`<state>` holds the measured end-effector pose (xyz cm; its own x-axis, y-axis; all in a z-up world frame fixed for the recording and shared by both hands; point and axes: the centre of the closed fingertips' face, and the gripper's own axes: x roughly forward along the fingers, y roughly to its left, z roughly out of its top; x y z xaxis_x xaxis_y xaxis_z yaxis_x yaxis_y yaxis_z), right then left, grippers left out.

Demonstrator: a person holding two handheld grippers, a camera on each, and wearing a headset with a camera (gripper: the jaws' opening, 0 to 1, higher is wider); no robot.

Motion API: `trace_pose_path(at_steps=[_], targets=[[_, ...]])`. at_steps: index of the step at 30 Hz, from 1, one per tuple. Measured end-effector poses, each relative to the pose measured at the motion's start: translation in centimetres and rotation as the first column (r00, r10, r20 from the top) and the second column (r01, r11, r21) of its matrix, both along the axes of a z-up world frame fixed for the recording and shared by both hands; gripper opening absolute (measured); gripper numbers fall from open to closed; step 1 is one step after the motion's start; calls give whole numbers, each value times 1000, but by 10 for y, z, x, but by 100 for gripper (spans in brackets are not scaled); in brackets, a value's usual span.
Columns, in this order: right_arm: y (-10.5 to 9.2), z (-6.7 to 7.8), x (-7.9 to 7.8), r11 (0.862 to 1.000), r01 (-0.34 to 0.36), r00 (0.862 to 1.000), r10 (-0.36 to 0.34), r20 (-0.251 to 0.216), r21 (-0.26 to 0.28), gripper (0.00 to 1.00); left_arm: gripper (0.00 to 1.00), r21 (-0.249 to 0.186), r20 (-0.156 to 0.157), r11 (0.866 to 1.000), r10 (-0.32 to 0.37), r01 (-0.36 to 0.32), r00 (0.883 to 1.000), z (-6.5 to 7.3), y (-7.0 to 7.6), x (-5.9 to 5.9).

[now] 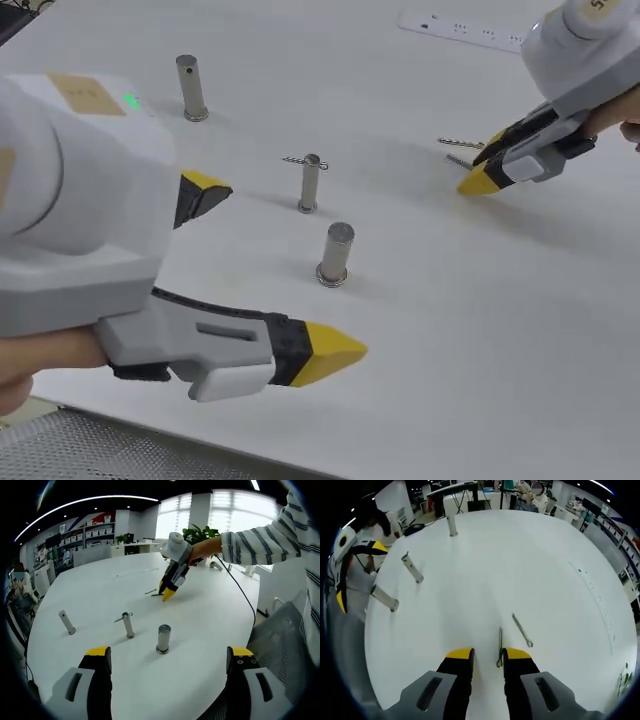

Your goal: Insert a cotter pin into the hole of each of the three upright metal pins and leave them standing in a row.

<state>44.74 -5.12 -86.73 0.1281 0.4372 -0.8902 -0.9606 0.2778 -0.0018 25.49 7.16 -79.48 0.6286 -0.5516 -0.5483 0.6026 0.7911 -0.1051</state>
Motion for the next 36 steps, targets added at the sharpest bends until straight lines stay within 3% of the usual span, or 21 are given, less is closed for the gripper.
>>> trace_pose_path(at_steps=[3, 8, 18, 22, 31, 36], targets=[[1, 0, 1, 1000, 5, 1000, -5, 1, -5, 21, 95, -2, -5, 1000, 0, 0, 1000, 0, 1, -2], [1, -1, 8, 999, 37, 999, -36, 17, -21, 6, 95, 3, -10, 1000, -2, 2, 1000, -1, 2, -3], [1, -1, 12, 998, -28, 997, 31, 67, -52, 5, 93, 6, -20, 1000, 3, -3, 1000, -1, 4, -6], [-1, -1, 12, 999, -23, 996, 26, 84, -34, 4, 93, 4, -30, 1000, 9, -9, 1000, -2, 4, -5], [-1, 0, 11, 999, -31, 988, 32, 148, -7, 3, 93, 21, -22, 1000, -2, 3, 1000, 4, 2, -5], [-1, -3, 11, 999, -46, 988, 47, 145, -11, 3, 92, 27, -15, 1000, -14, 14, 1000, 8, 1, -6]])
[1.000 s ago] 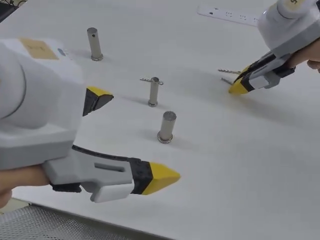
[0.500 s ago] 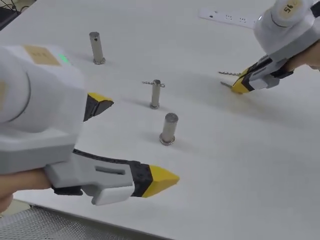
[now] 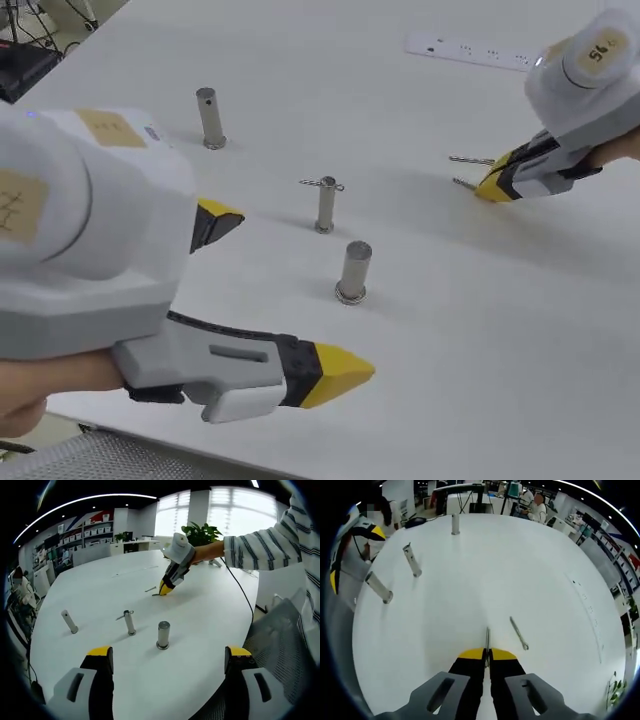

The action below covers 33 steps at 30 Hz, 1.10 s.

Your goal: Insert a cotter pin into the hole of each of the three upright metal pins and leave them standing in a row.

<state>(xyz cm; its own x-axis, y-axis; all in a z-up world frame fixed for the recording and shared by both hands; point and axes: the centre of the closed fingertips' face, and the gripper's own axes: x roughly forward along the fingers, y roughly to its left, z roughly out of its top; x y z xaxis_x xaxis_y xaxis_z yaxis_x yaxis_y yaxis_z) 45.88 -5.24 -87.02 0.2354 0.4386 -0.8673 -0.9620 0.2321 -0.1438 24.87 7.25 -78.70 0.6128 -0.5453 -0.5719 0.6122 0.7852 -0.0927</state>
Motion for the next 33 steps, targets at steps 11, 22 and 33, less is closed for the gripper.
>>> trace_pose_path(at_steps=[11, 22, 33], targets=[[9, 23, -22, 997, -69, 996, 68, 60, 18, 2, 90, 15, 9, 1000, 5, -5, 1000, 0, 5, 2], [11, 46, -43, 994, -83, 989, 74, 126, 69, 2, 85, 16, 13, 1000, -6, 5, 1000, 4, 5, 1], [12, 72, -61, 987, -57, 977, 24, 212, 152, 2, 62, -4, -13, 1000, 10, -10, 1000, 7, 5, 0]])
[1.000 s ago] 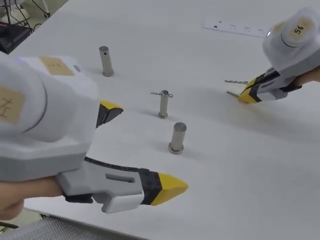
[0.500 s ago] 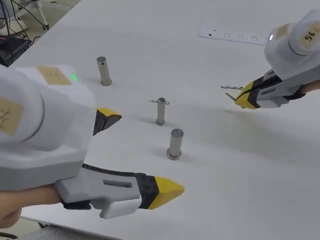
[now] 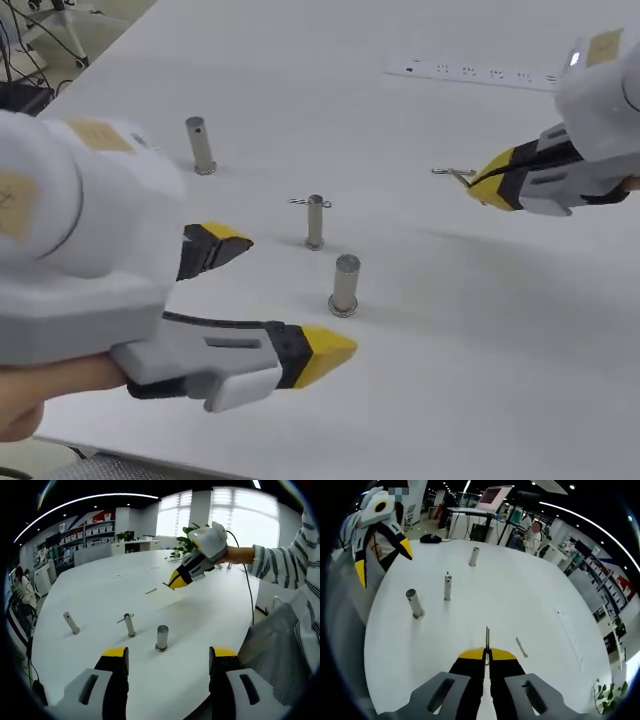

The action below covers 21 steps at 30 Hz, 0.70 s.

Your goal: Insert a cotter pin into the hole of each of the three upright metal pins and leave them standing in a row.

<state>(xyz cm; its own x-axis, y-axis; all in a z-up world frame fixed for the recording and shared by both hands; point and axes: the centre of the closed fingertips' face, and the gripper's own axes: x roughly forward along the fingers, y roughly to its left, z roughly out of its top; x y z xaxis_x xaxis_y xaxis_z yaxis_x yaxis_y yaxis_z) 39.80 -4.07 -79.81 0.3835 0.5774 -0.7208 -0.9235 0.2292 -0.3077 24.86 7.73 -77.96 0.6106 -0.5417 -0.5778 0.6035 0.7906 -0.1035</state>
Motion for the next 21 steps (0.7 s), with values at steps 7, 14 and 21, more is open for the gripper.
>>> trace_pose_path(at_steps=[7, 14, 21], targets=[[2, 11, -22, 999, 8, 1000, -9, 11, 45, 2, 52, -5, -24, 1000, -20, 20, 1000, -3, -7, -3], [7, 21, -42, 998, 6, 999, -9, 42, 70, 2, 50, -18, -46, 999, -41, 40, 998, -6, -16, 2], [15, 28, -64, 993, 6, 1000, -9, 22, 119, 2, 50, -97, -33, 994, -46, 43, 998, 7, -33, 15]])
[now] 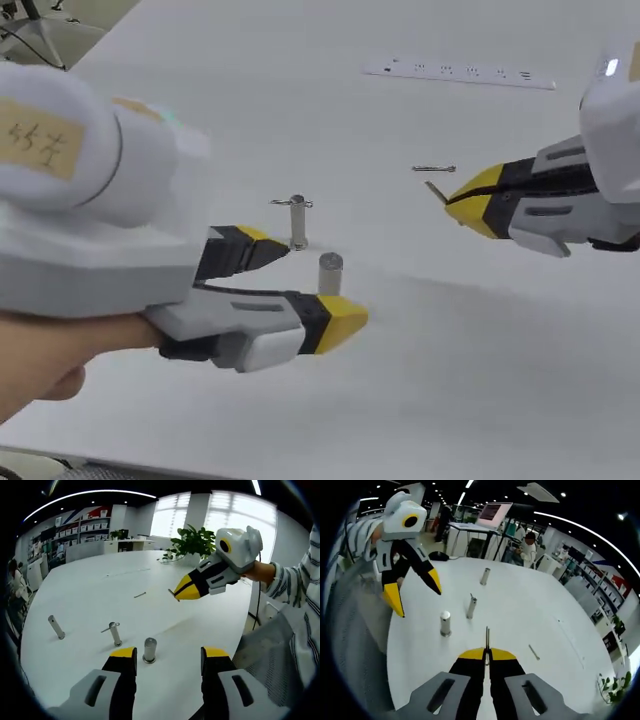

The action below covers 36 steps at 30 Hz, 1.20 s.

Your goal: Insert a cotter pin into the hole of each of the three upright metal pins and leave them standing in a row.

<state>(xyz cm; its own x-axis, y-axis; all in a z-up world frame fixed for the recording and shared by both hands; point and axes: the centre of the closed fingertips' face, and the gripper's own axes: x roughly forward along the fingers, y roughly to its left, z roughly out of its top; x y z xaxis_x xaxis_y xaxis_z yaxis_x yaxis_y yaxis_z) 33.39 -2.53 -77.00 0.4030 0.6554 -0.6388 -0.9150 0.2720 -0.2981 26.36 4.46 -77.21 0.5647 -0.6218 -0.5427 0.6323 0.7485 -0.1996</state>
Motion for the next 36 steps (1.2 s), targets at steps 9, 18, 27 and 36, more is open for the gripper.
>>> trace_pose_path(at_steps=[9, 18, 27, 36], targets=[[8, 9, -18, 999, -3, 1000, 3, -1, 41, 2, 49, -130, -58, 991, 34, -42, 998, 10, -14, 13], [9, 13, -26, 1000, -13, 998, 12, 67, 16, 2, 38, -232, -110, 970, 46, -71, 993, 17, -23, 20], [15, 12, -42, 999, -51, 994, 52, 98, -6, 2, 28, -311, -151, 947, 31, -77, 988, 28, -32, 23], [14, 13, -48, 998, -58, 989, 60, 132, -17, 2, 21, -322, -170, 945, 7, -62, 985, 28, -38, 19]])
